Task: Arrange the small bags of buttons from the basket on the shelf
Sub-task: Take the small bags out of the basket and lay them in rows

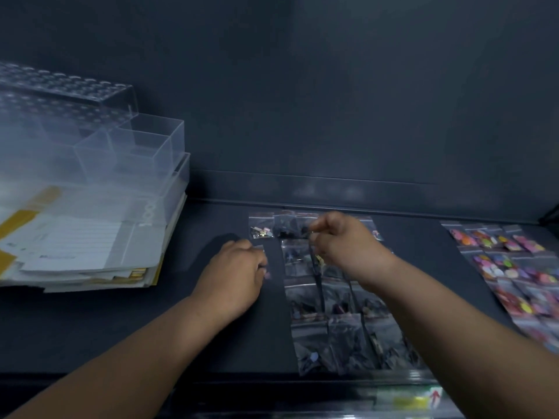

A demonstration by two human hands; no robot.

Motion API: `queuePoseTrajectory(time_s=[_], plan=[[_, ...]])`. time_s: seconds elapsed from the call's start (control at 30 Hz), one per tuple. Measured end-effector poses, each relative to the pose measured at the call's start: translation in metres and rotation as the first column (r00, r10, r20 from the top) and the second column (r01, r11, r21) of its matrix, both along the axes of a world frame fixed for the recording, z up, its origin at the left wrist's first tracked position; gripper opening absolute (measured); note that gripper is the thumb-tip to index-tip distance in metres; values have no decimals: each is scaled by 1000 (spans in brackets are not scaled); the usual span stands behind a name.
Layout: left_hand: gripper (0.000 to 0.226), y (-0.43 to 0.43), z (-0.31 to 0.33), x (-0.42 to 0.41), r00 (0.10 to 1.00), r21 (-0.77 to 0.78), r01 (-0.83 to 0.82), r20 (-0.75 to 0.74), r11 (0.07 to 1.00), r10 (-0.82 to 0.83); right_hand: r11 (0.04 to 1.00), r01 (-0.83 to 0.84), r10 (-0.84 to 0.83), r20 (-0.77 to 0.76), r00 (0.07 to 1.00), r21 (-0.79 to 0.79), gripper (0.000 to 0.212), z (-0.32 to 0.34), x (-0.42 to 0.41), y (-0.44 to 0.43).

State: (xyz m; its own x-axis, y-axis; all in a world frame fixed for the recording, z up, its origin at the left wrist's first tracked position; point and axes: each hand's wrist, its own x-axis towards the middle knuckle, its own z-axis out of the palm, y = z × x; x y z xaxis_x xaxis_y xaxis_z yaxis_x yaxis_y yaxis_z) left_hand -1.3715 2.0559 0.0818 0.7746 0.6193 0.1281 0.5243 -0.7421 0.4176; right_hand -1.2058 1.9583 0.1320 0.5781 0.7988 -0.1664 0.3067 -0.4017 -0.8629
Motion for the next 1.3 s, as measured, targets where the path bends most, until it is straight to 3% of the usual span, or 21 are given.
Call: queuePoseTrajectory(time_s=[0.13, 0.2, 0.3, 0.4, 0.6, 0.73, 0.9, 1.03, 1.3], plan=[[17, 1, 0, 11, 1000, 18, 26, 15, 1000, -26, 999, 26, -25, 58, 998, -20, 8, 3, 8, -19], [18, 2, -1, 15, 999, 27, 48, 22, 998, -49, 998, 25, -15, 172, 985, -58, 8, 3, 13, -29], [18, 4, -4, 19, 996, 39, 88, 32, 995, -89, 974, -3, 107, 449, 887, -226, 29, 5, 21, -45], [12, 4, -1, 21, 993, 23, 114, 27, 993, -114, 947, -28, 223, 590, 776, -321, 41, 6, 28, -59], [7, -11, 16, 27, 996, 72, 92, 9, 993, -93, 931, -11, 266, 656, 706, -366, 46, 8, 49, -96], [16, -46, 47, 52, 991, 181, 6, 133, 983, -30, 939, 8, 263, 730, 631, -344, 46, 12, 75, -140], [19, -139, 75, 129, 977, 263, 106, 153, 959, -150, 953, 32, 227, 779, 584, -302, 42, 22, 114, -227], [29, -228, 78, 191, 939, 317, 283, 99, 905, -328, 966, 65, 175, 819, 546, -249, 42, 35, 154, -310], [27, -344, 95, 290, 924, 254, 342, 83, 905, -372, 966, 156, 94, 838, 538, -208, 39, 52, 235, -427]])
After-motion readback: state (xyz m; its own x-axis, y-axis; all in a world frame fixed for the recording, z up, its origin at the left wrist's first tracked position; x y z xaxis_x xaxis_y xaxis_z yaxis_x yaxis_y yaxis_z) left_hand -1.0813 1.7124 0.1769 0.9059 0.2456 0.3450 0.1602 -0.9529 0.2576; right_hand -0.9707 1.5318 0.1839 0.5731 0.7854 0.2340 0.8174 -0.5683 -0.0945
